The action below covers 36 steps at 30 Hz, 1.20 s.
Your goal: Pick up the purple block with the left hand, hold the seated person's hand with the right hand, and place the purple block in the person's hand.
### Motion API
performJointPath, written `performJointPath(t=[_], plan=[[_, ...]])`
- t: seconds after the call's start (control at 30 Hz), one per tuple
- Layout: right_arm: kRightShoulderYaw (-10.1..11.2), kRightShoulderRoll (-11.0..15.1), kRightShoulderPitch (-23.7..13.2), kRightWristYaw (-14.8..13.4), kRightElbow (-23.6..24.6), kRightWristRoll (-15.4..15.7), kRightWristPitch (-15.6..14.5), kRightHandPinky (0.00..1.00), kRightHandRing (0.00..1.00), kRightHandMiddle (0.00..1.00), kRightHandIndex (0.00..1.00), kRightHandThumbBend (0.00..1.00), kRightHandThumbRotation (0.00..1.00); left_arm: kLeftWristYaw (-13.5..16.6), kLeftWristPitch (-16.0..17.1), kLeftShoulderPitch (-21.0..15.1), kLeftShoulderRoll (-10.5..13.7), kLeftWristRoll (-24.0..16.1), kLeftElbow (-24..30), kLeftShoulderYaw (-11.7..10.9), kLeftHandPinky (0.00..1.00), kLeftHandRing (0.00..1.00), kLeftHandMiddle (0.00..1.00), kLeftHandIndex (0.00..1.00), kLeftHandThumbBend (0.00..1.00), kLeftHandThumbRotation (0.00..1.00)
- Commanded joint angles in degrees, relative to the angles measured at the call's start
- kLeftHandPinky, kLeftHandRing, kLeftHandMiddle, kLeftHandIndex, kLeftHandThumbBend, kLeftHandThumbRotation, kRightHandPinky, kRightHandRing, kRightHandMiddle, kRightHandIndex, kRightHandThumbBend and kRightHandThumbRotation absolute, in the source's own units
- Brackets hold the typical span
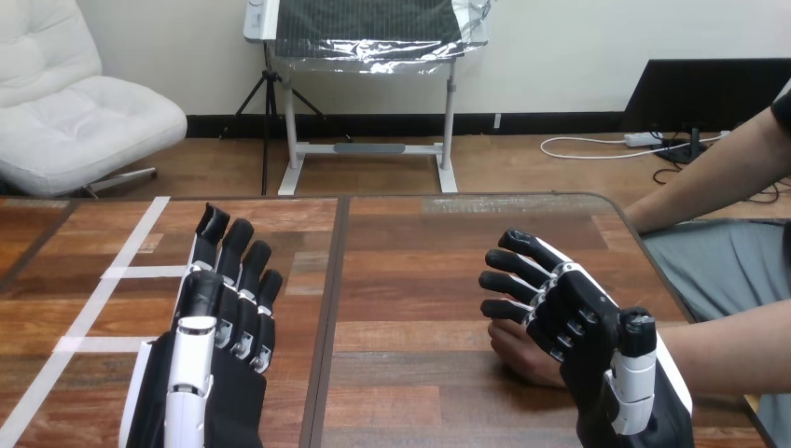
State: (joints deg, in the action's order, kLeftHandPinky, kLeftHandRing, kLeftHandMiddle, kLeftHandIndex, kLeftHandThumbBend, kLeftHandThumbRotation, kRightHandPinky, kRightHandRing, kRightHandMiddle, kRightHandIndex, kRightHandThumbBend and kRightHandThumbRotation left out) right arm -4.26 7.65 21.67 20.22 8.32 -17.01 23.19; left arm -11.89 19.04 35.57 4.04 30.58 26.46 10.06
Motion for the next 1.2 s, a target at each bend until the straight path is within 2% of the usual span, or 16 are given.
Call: performJointPath(t=[0.0,0.6,1.17], plan=[[0.31,-1.09,-3.25,-0.07,2.47,-0.03,0.90,0.74,0.80,0.83,0.84,1.00,1.00,-0.10,0.11,-3.78,-2.23,-0.65,0.18,-0.49,1.00,1.00,1.00,0.99,0.23,0.72],[0.34,-1.11,-3.52,-0.14,2.22,0.09,0.84,0.74,0.81,0.83,0.84,1.00,1.00,-0.25,-0.06,-4.03,-2.13,-0.21,0.03,-0.64,1.00,1.00,1.00,0.99,0.23,0.72],[0.26,-1.08,-3.78,-0.37,2.17,0.56,0.54,0.74,0.81,0.83,0.84,1.00,1.00,0.53,0.07,-4.48,-2.29,-1.70,-0.24,-1.12,1.00,1.00,1.00,0.99,0.24,0.72]])
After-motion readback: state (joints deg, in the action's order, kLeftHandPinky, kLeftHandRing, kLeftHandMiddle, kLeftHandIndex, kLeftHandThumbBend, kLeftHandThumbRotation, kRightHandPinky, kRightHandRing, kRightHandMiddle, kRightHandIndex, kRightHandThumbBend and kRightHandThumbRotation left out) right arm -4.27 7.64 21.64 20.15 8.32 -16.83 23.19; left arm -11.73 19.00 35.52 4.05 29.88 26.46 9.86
